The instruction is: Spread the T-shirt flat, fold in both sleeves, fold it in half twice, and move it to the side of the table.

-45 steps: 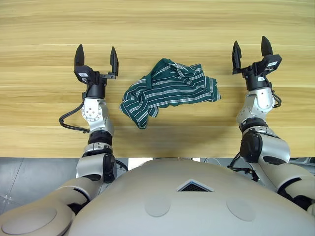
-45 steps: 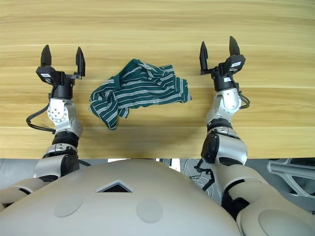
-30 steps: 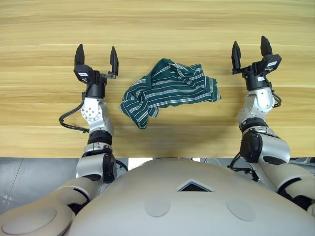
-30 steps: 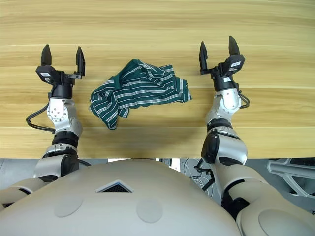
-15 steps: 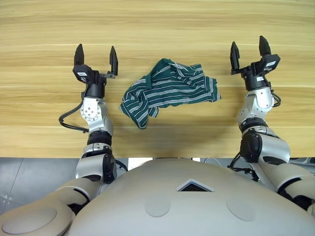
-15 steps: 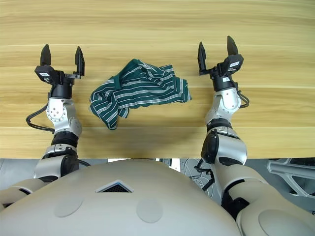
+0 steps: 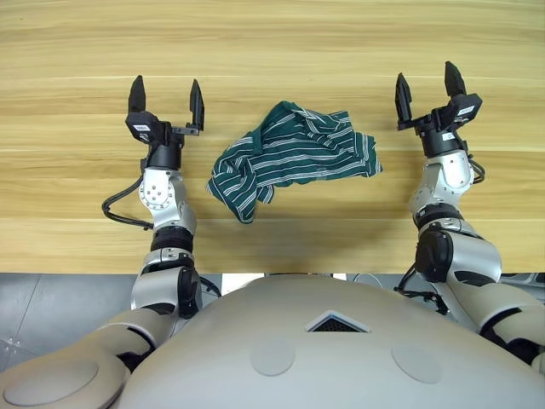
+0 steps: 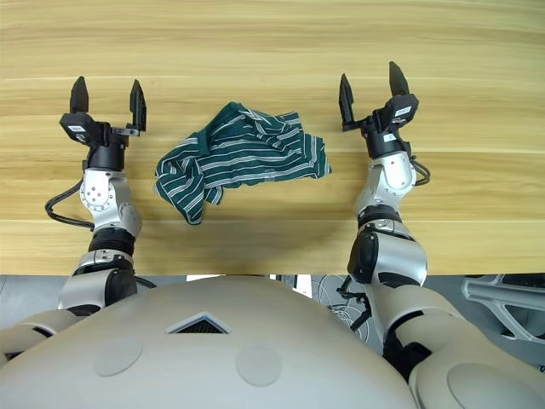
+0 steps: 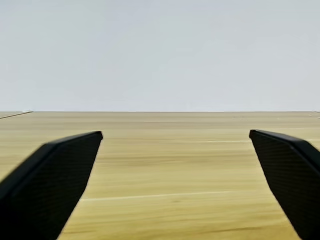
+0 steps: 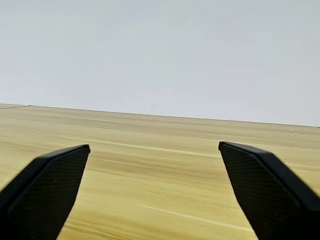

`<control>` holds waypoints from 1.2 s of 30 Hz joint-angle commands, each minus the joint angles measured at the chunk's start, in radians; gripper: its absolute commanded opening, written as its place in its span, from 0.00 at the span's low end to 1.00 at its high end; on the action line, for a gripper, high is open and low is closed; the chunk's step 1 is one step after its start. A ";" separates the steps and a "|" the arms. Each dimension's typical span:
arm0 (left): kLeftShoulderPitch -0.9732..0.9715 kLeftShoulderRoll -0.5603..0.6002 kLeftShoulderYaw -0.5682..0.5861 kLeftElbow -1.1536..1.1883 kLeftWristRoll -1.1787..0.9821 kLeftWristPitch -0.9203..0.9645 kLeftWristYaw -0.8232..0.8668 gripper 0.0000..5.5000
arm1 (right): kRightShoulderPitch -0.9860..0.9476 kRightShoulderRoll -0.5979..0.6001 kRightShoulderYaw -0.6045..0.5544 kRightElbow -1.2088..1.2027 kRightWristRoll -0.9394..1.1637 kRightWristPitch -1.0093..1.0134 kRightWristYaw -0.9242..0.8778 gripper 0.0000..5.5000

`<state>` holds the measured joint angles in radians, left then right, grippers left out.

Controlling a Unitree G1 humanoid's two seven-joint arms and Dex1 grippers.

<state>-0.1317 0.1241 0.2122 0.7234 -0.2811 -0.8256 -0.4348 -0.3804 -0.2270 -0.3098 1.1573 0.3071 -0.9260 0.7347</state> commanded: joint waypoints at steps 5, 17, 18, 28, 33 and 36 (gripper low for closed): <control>0.009 0.008 0.000 -0.031 -0.017 0.036 -0.023 0.98 | -0.009 -0.011 0.001 -0.023 0.000 0.012 0.027 0.87; 0.524 0.304 -0.080 -0.913 -0.397 0.827 -0.362 0.98 | 0.104 -0.117 0.200 -0.462 0.177 0.579 0.694 0.87; 0.553 0.314 -0.084 -0.954 -0.382 0.858 -0.333 0.98 | 0.107 -0.143 0.225 -0.503 0.174 0.649 0.731 0.87; 0.614 0.320 -0.227 -1.077 -0.036 0.959 -0.133 0.98 | 0.003 -0.164 0.401 -0.552 -0.032 0.913 0.586 0.87; 0.606 0.319 -0.238 -1.067 0.022 0.960 -0.111 0.98 | -0.028 -0.147 0.420 -0.532 -0.086 0.905 0.502 0.87; 0.596 0.311 -0.238 -1.065 0.021 0.966 -0.111 0.98 | -0.023 -0.146 0.439 -0.549 -0.113 0.904 0.480 0.87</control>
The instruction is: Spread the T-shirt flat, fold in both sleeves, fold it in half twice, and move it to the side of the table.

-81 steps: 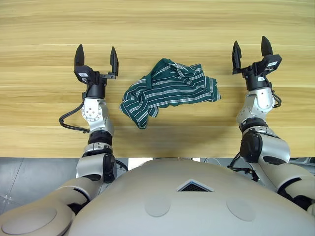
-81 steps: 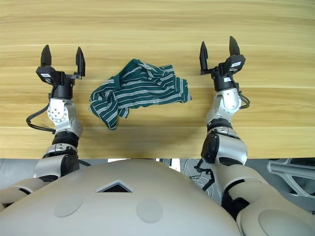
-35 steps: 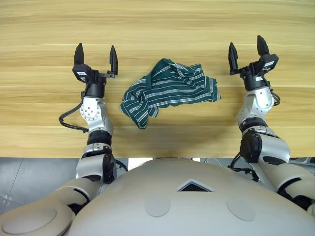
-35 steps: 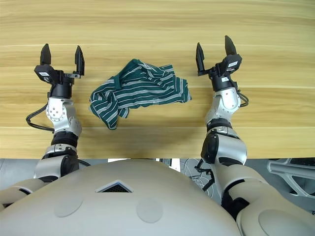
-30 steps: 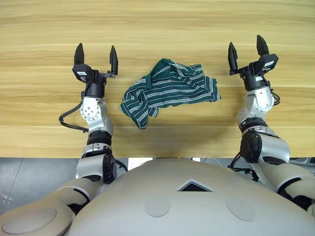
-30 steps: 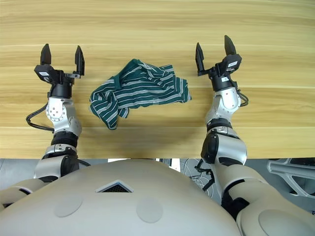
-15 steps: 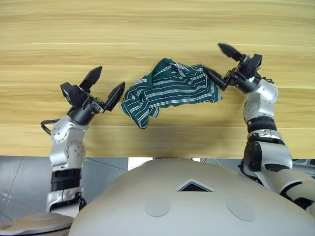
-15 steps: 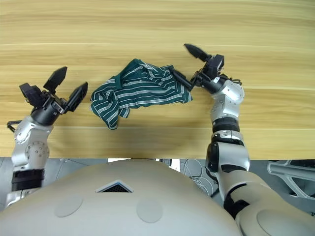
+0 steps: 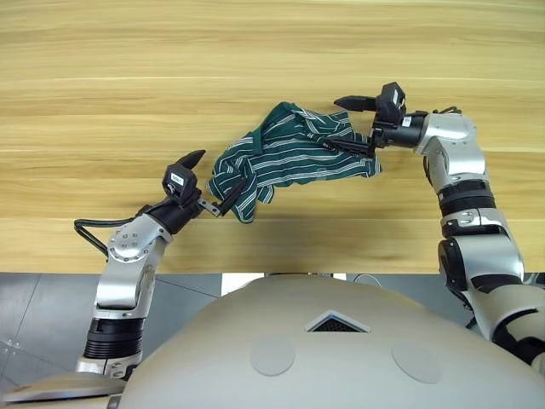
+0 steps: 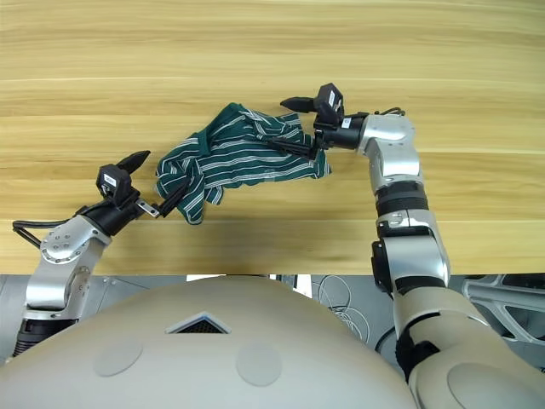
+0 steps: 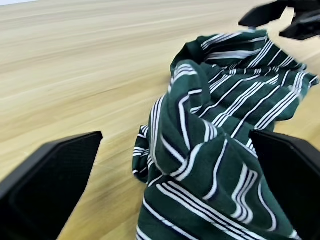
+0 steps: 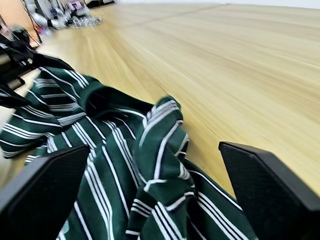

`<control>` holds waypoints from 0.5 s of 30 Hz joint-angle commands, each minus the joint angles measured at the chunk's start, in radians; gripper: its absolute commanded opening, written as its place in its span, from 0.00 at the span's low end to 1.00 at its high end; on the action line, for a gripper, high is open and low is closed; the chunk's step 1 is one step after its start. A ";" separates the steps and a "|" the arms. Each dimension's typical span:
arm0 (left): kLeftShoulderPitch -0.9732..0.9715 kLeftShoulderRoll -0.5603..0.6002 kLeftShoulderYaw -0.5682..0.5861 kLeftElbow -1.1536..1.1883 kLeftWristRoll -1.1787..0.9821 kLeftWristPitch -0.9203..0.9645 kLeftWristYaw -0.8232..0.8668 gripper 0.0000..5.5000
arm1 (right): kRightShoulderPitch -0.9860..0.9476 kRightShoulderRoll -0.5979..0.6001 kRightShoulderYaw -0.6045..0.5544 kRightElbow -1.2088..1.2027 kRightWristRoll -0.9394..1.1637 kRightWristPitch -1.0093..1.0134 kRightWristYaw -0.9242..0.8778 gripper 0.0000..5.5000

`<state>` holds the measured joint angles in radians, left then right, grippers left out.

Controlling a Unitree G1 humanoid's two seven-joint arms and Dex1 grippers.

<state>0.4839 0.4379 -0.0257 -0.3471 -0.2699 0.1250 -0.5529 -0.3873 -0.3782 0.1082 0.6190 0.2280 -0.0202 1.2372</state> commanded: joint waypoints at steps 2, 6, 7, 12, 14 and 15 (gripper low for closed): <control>-0.024 -0.004 -0.002 0.008 0.009 0.022 0.006 0.98 | -0.008 0.001 0.047 -0.019 -0.069 -0.001 -0.045 0.81; -0.024 -0.006 -0.002 0.010 0.011 0.027 0.008 0.98 | 0.016 -0.011 0.091 -0.052 -0.124 0.001 -0.067 0.69; -0.025 -0.006 -0.002 0.011 0.011 0.029 0.008 0.98 | 0.019 -0.014 0.093 -0.062 -0.130 0.004 -0.073 0.67; -0.030 -0.008 -0.003 0.012 0.016 0.034 0.009 0.98 | 0.026 -0.023 0.093 -0.104 -0.135 0.011 -0.106 0.48; -0.031 -0.007 -0.002 0.012 0.017 0.035 0.009 0.98 | 0.030 -0.026 0.087 -0.132 -0.125 0.021 -0.111 0.42; -0.032 -0.007 -0.002 0.015 0.018 0.036 0.009 0.98 | 0.032 -0.028 0.086 -0.142 -0.124 0.022 -0.115 0.40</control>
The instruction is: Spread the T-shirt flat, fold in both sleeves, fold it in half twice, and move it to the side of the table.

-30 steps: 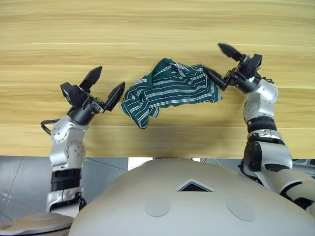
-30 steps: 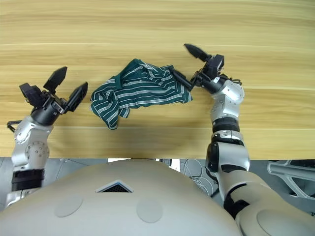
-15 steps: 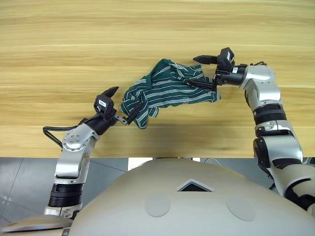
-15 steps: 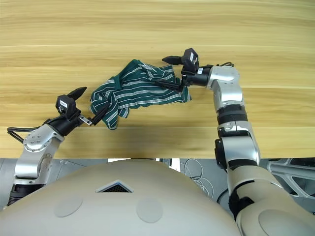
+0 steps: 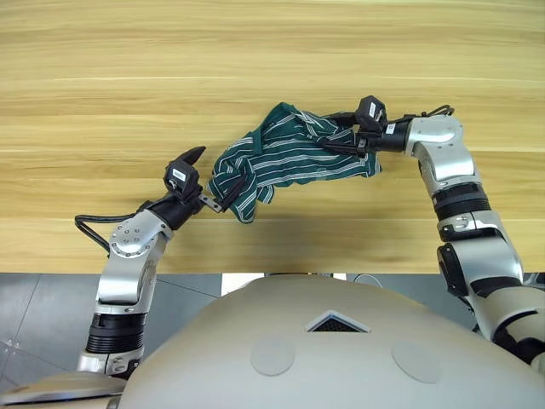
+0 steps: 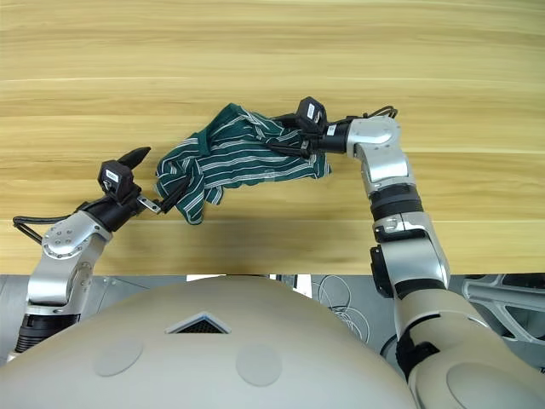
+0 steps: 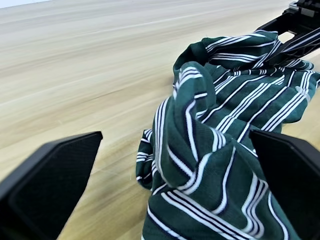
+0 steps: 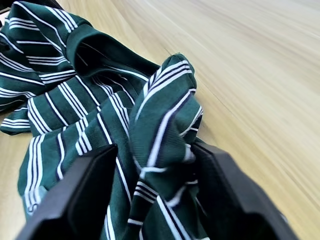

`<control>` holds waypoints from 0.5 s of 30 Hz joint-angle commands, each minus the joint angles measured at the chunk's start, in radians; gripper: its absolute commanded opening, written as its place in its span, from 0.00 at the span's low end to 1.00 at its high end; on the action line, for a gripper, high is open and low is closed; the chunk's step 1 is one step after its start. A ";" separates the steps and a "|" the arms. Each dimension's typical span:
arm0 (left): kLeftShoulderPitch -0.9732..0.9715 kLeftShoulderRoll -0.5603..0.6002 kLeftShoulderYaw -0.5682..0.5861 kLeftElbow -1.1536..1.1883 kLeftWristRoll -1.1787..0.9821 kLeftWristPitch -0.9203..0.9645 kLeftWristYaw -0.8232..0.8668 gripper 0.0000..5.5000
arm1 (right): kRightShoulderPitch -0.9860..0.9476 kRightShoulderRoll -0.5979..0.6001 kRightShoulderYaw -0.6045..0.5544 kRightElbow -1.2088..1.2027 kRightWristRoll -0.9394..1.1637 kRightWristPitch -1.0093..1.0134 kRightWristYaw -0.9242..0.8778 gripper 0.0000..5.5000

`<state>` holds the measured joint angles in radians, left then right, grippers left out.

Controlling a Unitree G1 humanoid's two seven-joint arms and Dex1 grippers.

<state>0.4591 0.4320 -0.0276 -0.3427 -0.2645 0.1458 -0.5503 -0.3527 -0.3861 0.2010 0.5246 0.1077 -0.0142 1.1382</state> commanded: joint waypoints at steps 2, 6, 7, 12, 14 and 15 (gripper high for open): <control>-0.011 -0.001 -0.001 0.017 0.012 0.017 0.005 0.98 | -0.001 -0.022 -0.008 -0.062 -0.002 0.022 -0.022 0.33; -0.027 -0.005 0.001 0.037 0.003 0.021 0.003 0.98 | 0.002 -0.024 -0.005 -0.081 -0.003 0.021 -0.033 0.21; -0.030 -0.007 0.004 0.039 -0.002 0.024 0.003 0.98 | 0.004 -0.024 -0.004 -0.086 -0.004 0.020 -0.037 0.17; -0.044 -0.012 0.013 0.051 -0.014 0.041 0.002 0.98 | 0.016 -0.026 0.008 -0.117 -0.014 0.009 -0.055 0.01; -0.049 -0.013 0.017 0.057 -0.015 0.047 0.004 0.98 | 0.024 -0.030 0.016 -0.130 -0.022 0.003 -0.061 0.01; -0.051 -0.013 0.018 0.058 -0.016 0.049 0.003 0.98 | 0.028 -0.032 0.019 -0.136 -0.024 0.002 -0.063 0.01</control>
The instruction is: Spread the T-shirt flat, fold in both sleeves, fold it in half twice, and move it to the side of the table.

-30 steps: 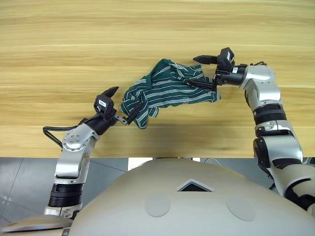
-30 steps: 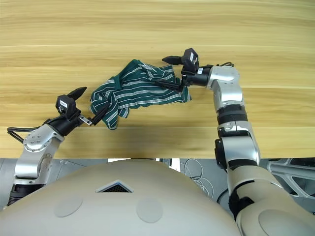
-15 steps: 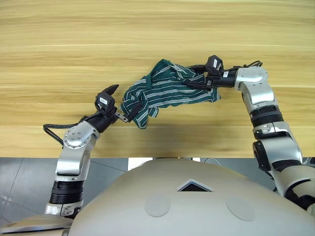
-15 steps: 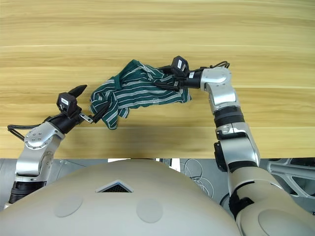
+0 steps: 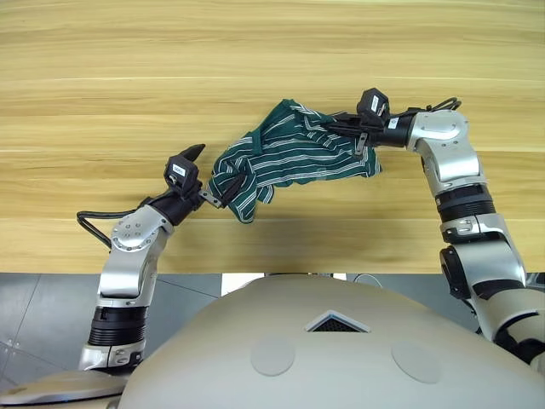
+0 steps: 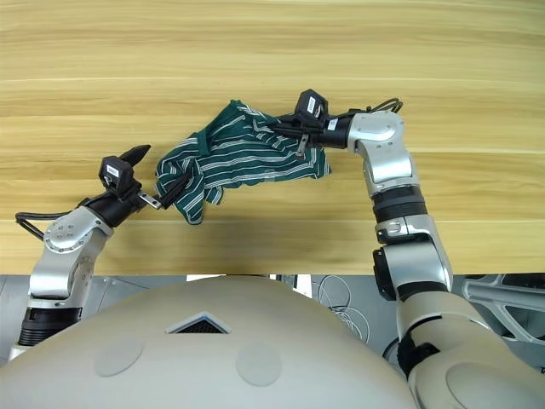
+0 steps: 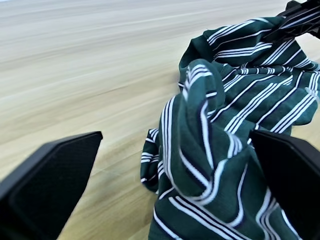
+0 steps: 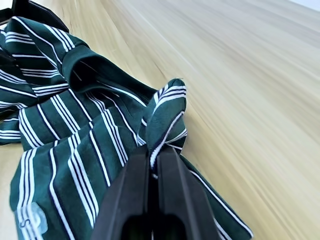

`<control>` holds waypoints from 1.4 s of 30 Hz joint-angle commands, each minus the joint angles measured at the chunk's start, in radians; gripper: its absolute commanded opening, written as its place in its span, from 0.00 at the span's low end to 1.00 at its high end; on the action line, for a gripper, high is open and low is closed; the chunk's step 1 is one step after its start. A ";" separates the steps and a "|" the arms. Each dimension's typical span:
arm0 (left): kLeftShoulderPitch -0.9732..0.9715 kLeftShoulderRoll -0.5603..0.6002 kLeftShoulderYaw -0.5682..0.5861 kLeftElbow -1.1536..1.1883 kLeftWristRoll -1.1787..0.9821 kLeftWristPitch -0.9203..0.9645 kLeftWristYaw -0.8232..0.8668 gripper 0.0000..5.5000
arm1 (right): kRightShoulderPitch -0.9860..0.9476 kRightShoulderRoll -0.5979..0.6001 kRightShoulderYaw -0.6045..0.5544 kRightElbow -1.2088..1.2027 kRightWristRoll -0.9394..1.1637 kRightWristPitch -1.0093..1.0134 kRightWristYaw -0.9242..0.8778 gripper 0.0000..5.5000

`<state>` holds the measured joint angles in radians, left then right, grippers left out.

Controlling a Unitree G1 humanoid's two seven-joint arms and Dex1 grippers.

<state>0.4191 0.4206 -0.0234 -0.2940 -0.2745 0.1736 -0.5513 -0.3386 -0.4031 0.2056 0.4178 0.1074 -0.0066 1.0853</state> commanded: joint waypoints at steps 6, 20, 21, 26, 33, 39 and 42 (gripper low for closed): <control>-0.006 -0.004 0.017 0.002 -0.016 0.034 -0.005 0.80 | 0.029 -0.020 0.023 -0.055 -0.031 -0.008 -0.022 0.00; 0.027 -0.033 0.027 -0.035 -0.182 0.071 -0.096 0.35 | 0.055 -0.041 0.031 -0.099 -0.033 -0.019 -0.024 0.00; 0.031 -0.033 0.034 -0.046 -0.211 0.083 -0.104 0.31 | 0.057 -0.043 0.031 -0.101 -0.035 -0.021 -0.025 0.00; 0.038 -0.031 0.062 -0.066 -0.290 0.128 -0.113 0.17 | 0.063 -0.047 0.033 -0.110 -0.038 -0.026 -0.029 0.00; 0.034 -0.035 0.067 -0.043 -0.292 0.147 -0.097 0.00 | 0.078 -0.055 0.035 -0.140 -0.038 -0.024 -0.031 0.00; 0.024 -0.035 0.031 0.020 -0.176 0.103 -0.074 0.00 | 0.087 -0.060 0.034 -0.175 -0.029 -0.015 -0.033 0.00; 0.000 -0.036 0.066 0.012 -0.176 0.083 -0.065 0.00 | 0.069 -0.056 0.021 -0.167 -0.025 -0.018 -0.047 0.00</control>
<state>0.4478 0.3844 0.0165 -0.2766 -0.4598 0.2709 -0.6284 -0.2596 -0.4543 0.2391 0.2561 0.0770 -0.0246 1.0541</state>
